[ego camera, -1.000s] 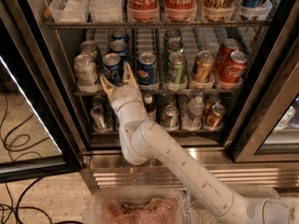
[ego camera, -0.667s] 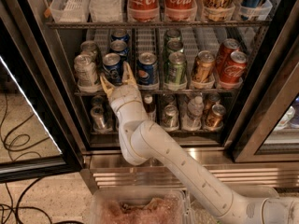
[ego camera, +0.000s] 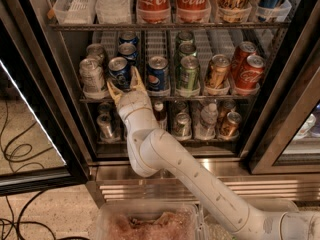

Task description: Pick pepsi can from middle shelf of fridge

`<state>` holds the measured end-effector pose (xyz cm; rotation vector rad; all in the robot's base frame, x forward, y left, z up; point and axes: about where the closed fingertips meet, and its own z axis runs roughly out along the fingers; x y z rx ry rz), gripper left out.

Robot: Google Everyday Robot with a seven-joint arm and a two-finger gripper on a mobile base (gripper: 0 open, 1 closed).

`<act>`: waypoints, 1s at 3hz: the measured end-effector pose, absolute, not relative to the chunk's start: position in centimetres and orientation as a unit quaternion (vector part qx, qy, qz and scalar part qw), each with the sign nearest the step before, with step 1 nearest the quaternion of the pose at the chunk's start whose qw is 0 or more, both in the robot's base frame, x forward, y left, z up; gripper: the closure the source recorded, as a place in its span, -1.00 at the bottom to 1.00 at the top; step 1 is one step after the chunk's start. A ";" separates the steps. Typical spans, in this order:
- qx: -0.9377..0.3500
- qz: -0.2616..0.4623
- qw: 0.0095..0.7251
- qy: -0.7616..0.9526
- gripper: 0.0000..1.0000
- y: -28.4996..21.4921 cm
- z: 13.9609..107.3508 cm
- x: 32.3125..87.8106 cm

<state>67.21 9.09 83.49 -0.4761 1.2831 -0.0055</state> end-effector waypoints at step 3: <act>-0.183 0.029 0.797 0.575 1.00 8.9 86.1 67.6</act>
Offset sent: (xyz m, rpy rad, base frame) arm 0.0043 -0.0027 0.0313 0.1166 -0.0515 0.0179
